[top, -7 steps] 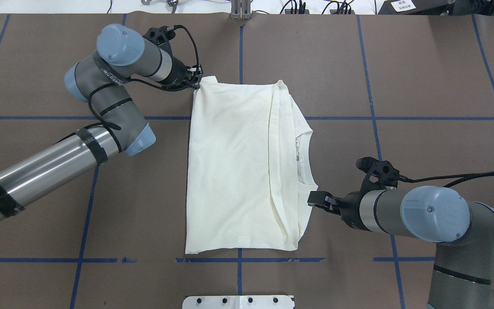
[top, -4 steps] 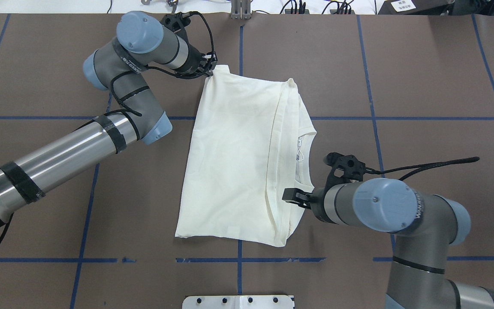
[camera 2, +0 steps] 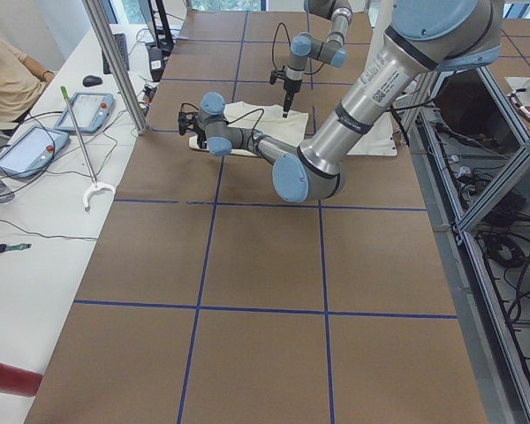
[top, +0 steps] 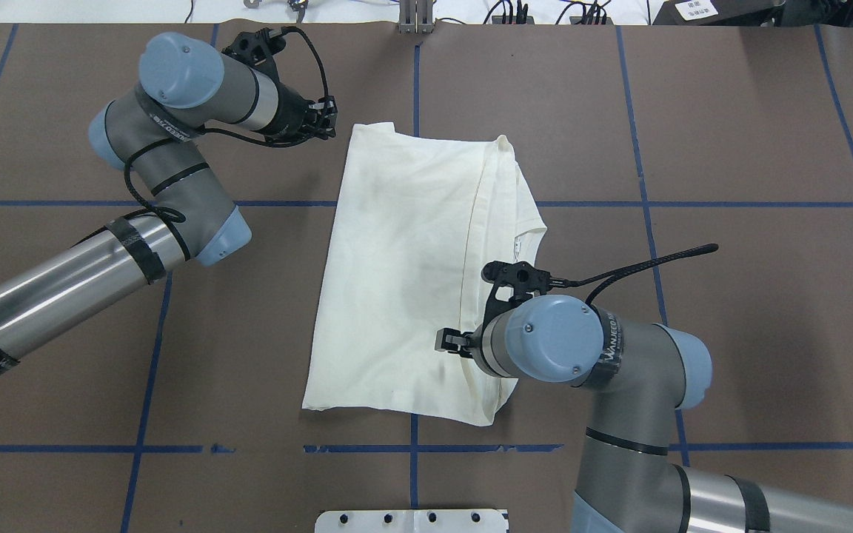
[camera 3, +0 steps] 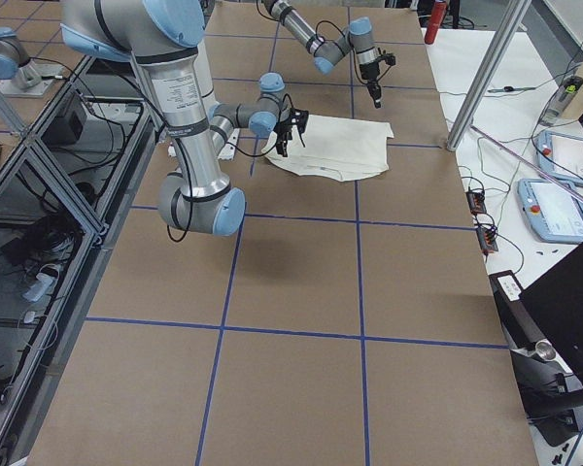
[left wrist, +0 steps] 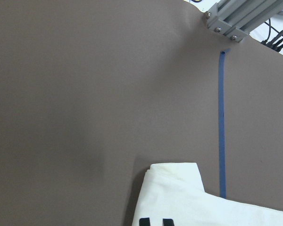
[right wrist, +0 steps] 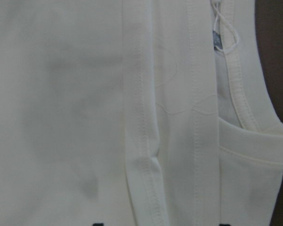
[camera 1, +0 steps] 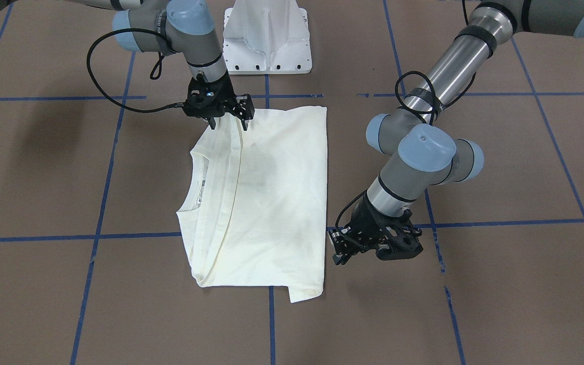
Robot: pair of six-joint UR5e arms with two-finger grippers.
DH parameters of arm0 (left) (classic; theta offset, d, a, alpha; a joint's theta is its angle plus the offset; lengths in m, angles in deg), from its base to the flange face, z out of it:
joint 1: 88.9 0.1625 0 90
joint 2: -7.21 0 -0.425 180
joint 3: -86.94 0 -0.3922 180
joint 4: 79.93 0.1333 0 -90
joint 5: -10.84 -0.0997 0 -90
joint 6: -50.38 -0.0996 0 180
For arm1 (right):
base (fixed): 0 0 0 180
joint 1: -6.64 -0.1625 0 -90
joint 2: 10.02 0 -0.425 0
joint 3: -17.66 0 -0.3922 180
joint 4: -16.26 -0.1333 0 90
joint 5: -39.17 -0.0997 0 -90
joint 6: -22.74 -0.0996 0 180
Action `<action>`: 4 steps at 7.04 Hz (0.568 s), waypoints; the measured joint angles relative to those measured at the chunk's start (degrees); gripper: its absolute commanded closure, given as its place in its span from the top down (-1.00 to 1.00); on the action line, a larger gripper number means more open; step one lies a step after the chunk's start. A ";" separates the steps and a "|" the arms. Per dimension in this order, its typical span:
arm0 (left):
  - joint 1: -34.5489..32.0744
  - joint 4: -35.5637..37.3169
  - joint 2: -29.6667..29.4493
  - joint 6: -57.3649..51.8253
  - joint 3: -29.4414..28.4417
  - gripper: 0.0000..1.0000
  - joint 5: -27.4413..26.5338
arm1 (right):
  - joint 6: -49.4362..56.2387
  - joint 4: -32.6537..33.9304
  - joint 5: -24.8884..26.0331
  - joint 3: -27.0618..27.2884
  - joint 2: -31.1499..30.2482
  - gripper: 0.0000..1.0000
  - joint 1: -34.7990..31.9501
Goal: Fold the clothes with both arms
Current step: 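Hold the far corner with the left gripper while the right gripper presses the near edge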
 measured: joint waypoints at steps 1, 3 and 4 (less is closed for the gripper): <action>-0.02 0.01 0.27 0.01 0.26 -0.58 -0.01 | 0.16 0.15 -0.12 -0.97 0.63 -1.00 0.34; -0.04 -0.04 0.45 0.02 0.35 -0.58 -0.04 | 2.48 1.32 -0.88 -0.33 0.69 -1.00 0.36; -0.04 -0.08 0.51 0.02 0.36 -0.58 -0.08 | 3.75 2.09 -1.20 0.36 0.55 -1.00 0.24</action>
